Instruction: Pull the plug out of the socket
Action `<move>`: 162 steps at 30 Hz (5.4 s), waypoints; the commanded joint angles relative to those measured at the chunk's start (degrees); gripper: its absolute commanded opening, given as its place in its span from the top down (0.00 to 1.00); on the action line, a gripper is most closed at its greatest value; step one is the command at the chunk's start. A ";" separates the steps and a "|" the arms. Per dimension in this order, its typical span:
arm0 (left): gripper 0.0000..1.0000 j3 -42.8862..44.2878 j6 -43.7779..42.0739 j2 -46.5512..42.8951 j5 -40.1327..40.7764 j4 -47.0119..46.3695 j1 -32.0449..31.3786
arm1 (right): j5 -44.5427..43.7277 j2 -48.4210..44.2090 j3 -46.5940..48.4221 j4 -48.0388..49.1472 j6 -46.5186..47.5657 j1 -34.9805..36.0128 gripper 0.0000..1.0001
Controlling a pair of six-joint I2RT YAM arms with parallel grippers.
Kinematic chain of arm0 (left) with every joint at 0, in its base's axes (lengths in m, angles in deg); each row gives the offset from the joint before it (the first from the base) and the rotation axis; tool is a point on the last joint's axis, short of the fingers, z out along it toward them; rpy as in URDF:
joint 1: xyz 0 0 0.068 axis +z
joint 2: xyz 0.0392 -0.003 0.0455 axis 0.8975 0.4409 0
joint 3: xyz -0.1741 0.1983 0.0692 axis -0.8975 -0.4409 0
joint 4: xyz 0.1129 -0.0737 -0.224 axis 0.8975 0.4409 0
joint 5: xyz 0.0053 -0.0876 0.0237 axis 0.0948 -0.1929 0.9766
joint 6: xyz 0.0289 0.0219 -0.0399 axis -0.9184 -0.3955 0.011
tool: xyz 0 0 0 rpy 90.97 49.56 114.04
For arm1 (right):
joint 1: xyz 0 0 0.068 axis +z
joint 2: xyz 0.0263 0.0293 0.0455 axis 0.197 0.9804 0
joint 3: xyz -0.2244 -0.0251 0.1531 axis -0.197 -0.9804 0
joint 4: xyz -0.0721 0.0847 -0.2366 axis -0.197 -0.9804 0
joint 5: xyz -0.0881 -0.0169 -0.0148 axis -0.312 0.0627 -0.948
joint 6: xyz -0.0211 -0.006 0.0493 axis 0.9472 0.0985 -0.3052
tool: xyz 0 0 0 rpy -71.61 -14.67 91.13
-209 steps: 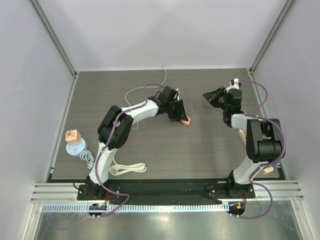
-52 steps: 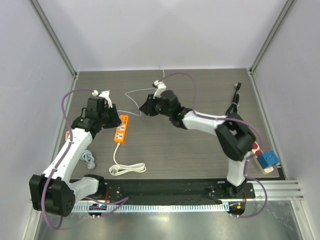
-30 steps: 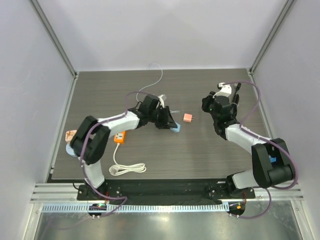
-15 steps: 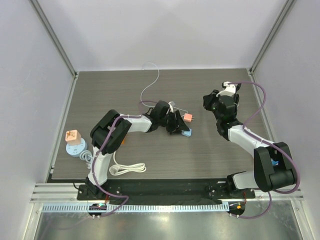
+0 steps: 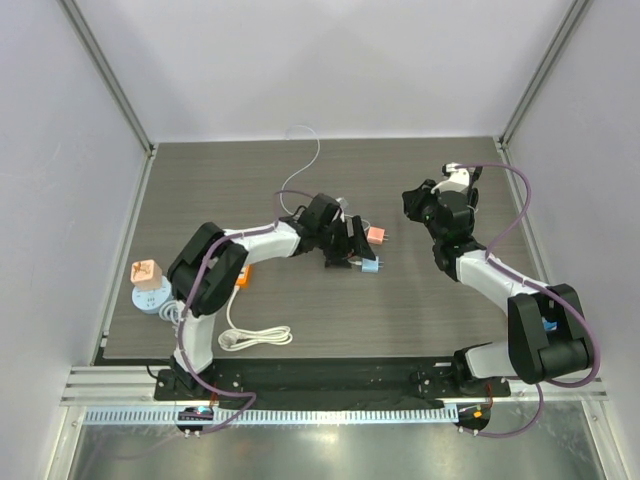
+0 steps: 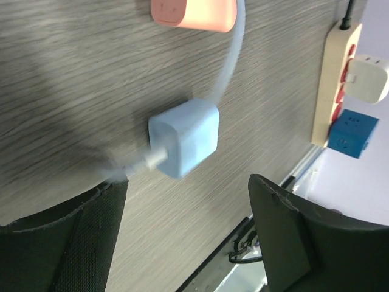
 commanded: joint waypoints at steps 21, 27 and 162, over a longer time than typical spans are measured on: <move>0.00 -7.52 -13.09 -50.76 42.15 56.99 26.70 | 12.91 9.86 5.42 4.18 -6.84 -0.14 0.77; 0.00 -5.95 -11.41 -51.66 40.06 58.83 38.91 | 13.70 10.84 6.03 4.18 -7.37 0.65 0.76; 1.00 -10.68 -14.92 -34.16 4.01 22.01 54.31 | 26.97 58.81 54.36 17.72 -11.58 39.06 0.19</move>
